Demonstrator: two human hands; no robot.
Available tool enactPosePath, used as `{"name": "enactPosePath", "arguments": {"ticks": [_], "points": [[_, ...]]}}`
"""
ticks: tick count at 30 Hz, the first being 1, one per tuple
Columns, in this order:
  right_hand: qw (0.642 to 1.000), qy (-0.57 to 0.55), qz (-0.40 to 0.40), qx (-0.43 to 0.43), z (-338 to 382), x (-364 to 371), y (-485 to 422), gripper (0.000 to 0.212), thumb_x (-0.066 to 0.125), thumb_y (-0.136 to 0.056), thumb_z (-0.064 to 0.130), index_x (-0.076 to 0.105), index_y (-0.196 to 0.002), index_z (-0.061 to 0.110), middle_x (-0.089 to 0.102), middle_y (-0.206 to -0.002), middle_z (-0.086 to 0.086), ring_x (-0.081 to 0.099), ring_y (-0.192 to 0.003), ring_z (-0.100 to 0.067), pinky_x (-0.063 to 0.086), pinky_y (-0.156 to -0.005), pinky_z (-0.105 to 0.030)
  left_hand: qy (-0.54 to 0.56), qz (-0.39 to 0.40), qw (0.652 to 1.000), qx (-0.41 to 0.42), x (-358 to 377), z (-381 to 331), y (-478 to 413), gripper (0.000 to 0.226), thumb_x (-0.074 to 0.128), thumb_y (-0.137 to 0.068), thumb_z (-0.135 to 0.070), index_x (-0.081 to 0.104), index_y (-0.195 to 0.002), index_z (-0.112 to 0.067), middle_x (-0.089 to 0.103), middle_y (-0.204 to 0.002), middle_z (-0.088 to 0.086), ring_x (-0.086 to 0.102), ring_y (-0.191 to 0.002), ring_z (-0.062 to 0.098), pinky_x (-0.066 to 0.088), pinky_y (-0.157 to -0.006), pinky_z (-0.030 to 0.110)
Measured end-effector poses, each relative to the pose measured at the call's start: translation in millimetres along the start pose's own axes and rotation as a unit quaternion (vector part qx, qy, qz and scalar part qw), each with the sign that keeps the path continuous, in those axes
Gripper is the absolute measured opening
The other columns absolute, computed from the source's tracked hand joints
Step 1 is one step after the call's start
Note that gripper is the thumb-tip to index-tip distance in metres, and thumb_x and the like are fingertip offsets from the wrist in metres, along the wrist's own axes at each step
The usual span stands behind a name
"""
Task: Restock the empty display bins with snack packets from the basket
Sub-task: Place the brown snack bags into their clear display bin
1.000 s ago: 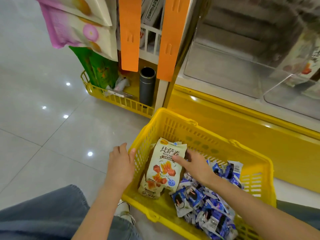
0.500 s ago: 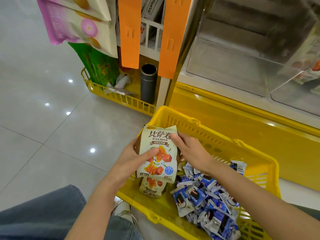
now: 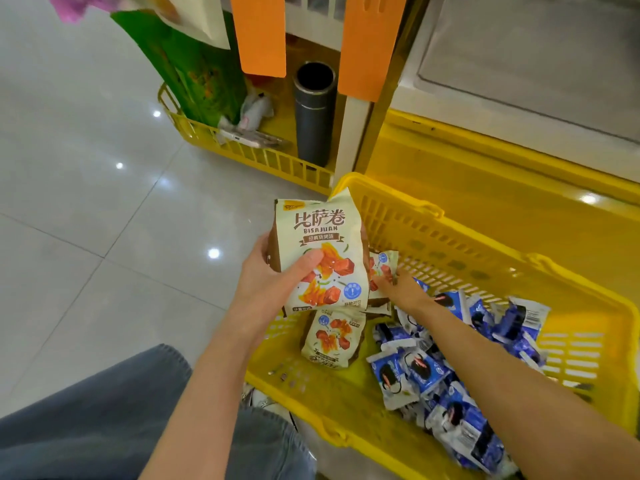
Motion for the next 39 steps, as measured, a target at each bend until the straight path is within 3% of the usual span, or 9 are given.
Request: {"name": "enactPosePath", "arguments": {"ticks": [4, 7, 12, 17, 23, 28, 31, 34, 39], "points": [[0.999, -0.019, 0.004, 0.044, -13, 6, -11, 0.056, 0.063, -0.087, 0.034, 0.048, -0.132, 0.004, 0.056, -0.130, -0.014, 0.053, -0.120, -0.030, 0.045, -0.101, -0.042, 0.000, 0.002, 1.000, -0.010, 1, 7, -4, 0.065, 0.076, -0.068, -0.033, 0.049, -0.126, -0.023, 0.067, -0.110, 0.001, 0.071, -0.084, 0.016, 0.060, -0.071, 0.039], [0.997, -0.037, 0.018, 0.058, -18, 4, -8, 0.050, 0.065, -0.085, 0.038, 0.055, -0.124, 0.008, 0.061, -0.124, -0.013, 0.058, -0.112, -0.028, 0.051, -0.084, -0.034, -0.002, 0.006, 1.000, -0.007, 2, 8, -4, 0.071, 0.077, -0.063, -0.036, 0.048, -0.126, -0.024, 0.067, -0.109, -0.002, 0.071, -0.080, 0.012, 0.059, -0.064, 0.031], [0.996, -0.086, 0.004, 0.030, -4, -2, 6, 0.041, 0.069, -0.082, 0.035, 0.063, -0.115, 0.011, 0.067, -0.114, -0.010, 0.063, -0.093, -0.019, 0.048, -0.064, -0.023, 0.046, 0.031, 0.998, -0.020, 8, 13, 0, 0.082, 0.078, -0.052, -0.040, 0.048, -0.127, -0.024, 0.069, -0.110, 0.003, 0.071, -0.087, 0.020, 0.058, -0.074, 0.043], [0.997, -0.052, -0.050, -0.017, 19, -34, 35, 0.022, 0.072, -0.079, 0.037, 0.067, -0.091, 0.019, 0.071, -0.098, -0.006, 0.067, -0.089, -0.019, 0.056, -0.083, -0.038, 0.058, -0.009, 0.998, -0.006, 3, 14, 10, 0.072, 0.079, -0.054, -0.039, 0.050, -0.119, -0.023, 0.069, -0.103, 0.001, 0.072, -0.079, 0.018, 0.059, -0.059, 0.032], [0.993, -0.069, -0.063, -0.068, 41, -88, 96, 0.021, 0.069, -0.078, 0.044, 0.066, -0.084, 0.024, 0.070, -0.081, 0.009, 0.066, -0.069, -0.001, 0.046, -0.050, -0.013, 0.091, -0.041, 0.995, -0.008, 0, 27, 23, 0.052, 0.078, -0.071, -0.025, 0.052, -0.115, -0.019, 0.071, -0.098, 0.004, 0.072, -0.078, 0.020, 0.058, -0.061, 0.033], [0.989, -0.068, -0.076, -0.109, 46, -126, 148, 0.030, 0.068, -0.075, 0.051, 0.067, -0.092, 0.026, 0.072, -0.085, 0.010, 0.069, -0.076, -0.007, 0.048, -0.060, -0.016, 0.072, -0.073, 0.994, 0.033, 12, 16, 40, 0.048, 0.077, -0.074, -0.016, 0.045, -0.109, -0.019, 0.065, -0.094, 0.002, 0.068, -0.068, 0.012, 0.051, -0.043, 0.022], [0.985, -0.081, -0.080, -0.133, 49, -145, 173, 0.032, 0.068, -0.074, 0.051, 0.066, -0.093, 0.026, 0.074, -0.080, 0.011, 0.071, -0.072, -0.006, 0.049, -0.059, -0.015, 0.062, -0.039, 0.997, 0.029, 34, 9, 52, 0.050, 0.076, -0.075, -0.016, 0.043, -0.113, -0.016, 0.064, -0.102, 0.007, 0.067, -0.076, 0.018, 0.054, -0.049, 0.026], [0.983, -0.091, -0.067, -0.147, 48, -153, 193, 0.036, 0.066, -0.075, 0.049, 0.067, -0.097, 0.020, 0.075, -0.082, 0.009, 0.071, -0.075, -0.007, 0.051, -0.056, -0.013, 0.053, 0.012, 0.998, 0.033, 64, -1, 68, 0.054, 0.078, -0.073, -0.021, 0.046, -0.118, -0.019, 0.066, -0.104, 0.005, 0.068, -0.088, 0.023, 0.057, -0.068, 0.035], [0.972, -0.142, -0.089, -0.167, 48, -166, 220, 0.041, 0.068, -0.075, 0.048, 0.062, -0.102, 0.018, 0.074, -0.089, 0.003, 0.072, -0.079, -0.010, 0.054, -0.062, -0.019, 0.080, 0.096, 0.990, 0.058, 102, -28, 96, 0.042, 0.078, -0.071, -0.028, 0.058, -0.109, -0.028, 0.071, -0.102, -0.002, 0.067, -0.096, 0.020, 0.054, -0.084, 0.042]]}}
Point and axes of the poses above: each hand's wrist, its own y-axis away from the middle knuckle, its own x-axis out of the palm, z = x × y, the point moved 9 cm from there along -y, towards the middle knuckle
